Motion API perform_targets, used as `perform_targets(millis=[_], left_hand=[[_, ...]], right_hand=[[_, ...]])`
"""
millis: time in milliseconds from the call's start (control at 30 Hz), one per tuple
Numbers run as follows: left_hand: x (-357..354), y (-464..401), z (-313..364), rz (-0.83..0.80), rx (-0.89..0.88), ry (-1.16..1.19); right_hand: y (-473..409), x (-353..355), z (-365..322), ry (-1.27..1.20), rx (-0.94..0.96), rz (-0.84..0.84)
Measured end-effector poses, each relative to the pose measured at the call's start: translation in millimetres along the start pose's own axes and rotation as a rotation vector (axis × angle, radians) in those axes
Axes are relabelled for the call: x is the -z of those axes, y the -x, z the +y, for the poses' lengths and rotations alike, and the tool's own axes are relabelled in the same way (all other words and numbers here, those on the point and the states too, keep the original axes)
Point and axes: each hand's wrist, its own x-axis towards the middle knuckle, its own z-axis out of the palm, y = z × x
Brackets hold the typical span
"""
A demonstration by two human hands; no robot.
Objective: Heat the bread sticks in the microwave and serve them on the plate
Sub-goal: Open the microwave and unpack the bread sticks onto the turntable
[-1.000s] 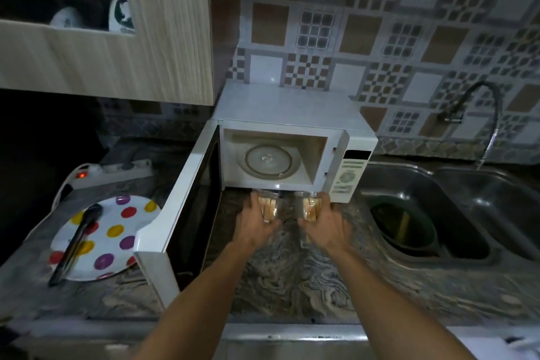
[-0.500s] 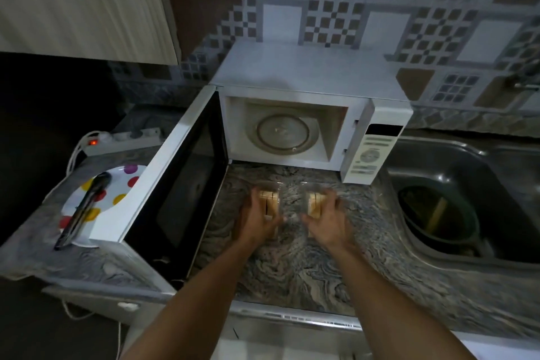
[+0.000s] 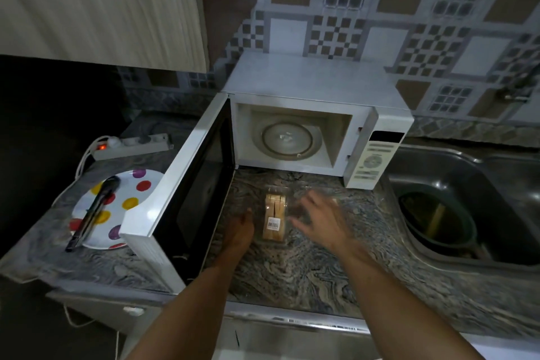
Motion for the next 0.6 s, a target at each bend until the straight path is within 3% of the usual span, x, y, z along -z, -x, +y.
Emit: perform_targets(millis=[167,300,600], left_hand=[[8,5,-2,-0.108,0.001,-0.137],[12,1,-5,-0.191,-0.017,-0.132],[17,3,-9,-0.349,-0.159,-0.06]], right_hand=[[1,-12,-37,-0.005,0.104,-0.406],[0,-23,-42,0.022,0.12,-0.42],[-8,-24,-47,-0.121,-0.035,-0.441]])
